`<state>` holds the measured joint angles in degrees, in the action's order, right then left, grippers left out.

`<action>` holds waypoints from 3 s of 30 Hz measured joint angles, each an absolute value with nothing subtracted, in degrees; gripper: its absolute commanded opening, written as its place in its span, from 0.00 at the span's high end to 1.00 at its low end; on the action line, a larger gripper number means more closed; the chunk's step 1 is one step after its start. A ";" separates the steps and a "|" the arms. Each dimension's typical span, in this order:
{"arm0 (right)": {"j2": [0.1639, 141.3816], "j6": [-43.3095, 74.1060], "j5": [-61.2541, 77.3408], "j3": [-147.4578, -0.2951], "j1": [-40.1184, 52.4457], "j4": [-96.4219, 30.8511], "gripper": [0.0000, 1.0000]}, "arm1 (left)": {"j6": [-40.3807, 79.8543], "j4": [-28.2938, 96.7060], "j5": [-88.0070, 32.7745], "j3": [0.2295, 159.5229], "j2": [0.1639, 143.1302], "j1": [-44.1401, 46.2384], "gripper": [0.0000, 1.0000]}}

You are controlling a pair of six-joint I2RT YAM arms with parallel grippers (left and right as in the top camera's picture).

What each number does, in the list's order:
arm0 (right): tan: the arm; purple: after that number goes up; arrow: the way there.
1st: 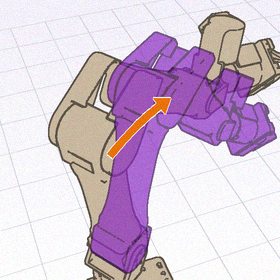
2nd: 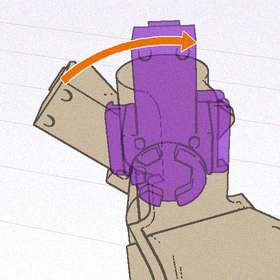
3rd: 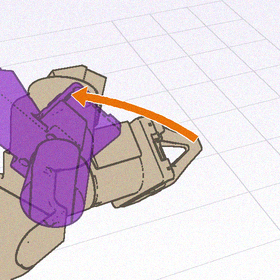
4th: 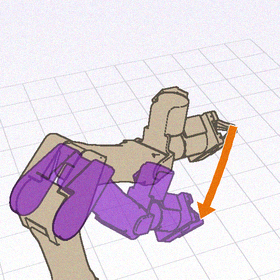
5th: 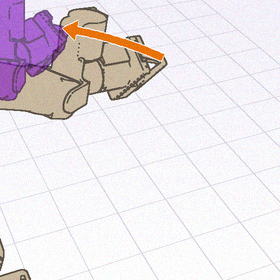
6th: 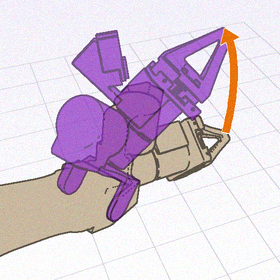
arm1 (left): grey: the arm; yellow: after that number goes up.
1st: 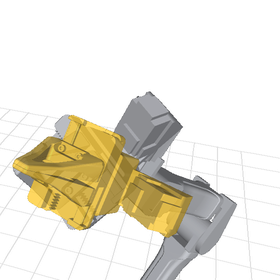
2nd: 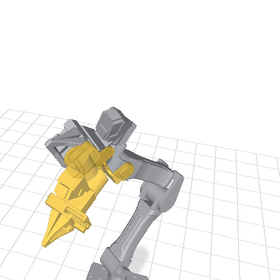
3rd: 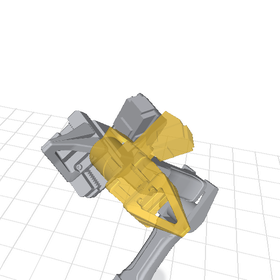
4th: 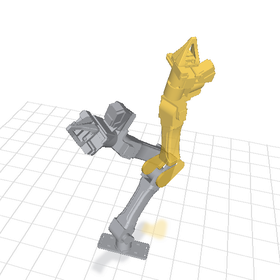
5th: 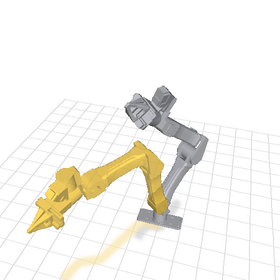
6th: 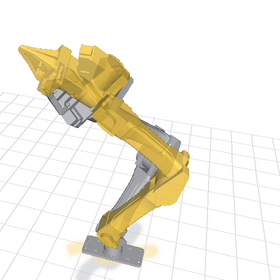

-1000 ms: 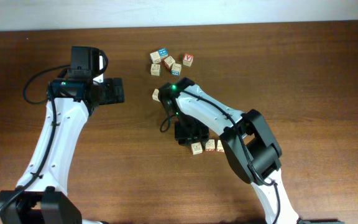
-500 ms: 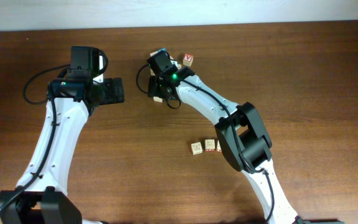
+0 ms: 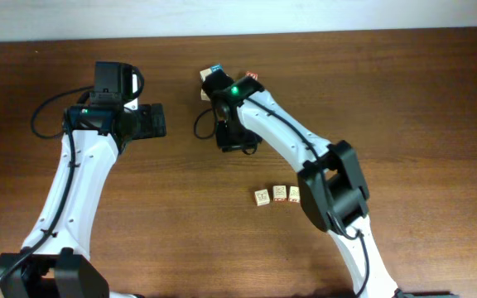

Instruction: Rotate 5 blocks

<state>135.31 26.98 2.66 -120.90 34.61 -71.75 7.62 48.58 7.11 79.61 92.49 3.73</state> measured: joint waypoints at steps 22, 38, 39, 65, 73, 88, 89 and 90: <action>135.44 -5.96 9.34 -109.36 31.18 -46.87 0.68 | 7.60 48.62 7.11 79.61 92.49 3.73 0.01; 132.38 31.05 6.50 -109.47 41.91 -75.79 0.77 | 7.62 48.58 7.11 79.61 92.49 3.73 0.01; 132.40 31.79 6.07 -108.03 42.00 -75.42 0.77 | 7.60 48.60 7.11 79.61 92.49 3.73 0.01; 137.62 20.58 -4.54 -133.21 25.43 -44.73 0.20 | 7.60 48.64 7.11 79.61 92.51 3.73 0.01; 148.79 21.17 -6.94 -133.19 26.74 -40.25 0.32 | 7.62 48.62 7.11 79.61 92.49 3.73 0.01; 145.75 22.48 -2.98 -133.27 26.89 -51.53 0.65 | 7.62 48.49 7.11 79.61 92.51 3.73 0.01; 142.21 22.50 -0.82 -133.27 26.98 -54.24 0.66 | 7.60 48.51 7.11 79.61 92.51 3.73 0.01; 138.39 22.48 0.38 -133.29 27.20 -57.87 0.68 | 7.62 48.60 7.11 79.61 92.49 3.73 0.01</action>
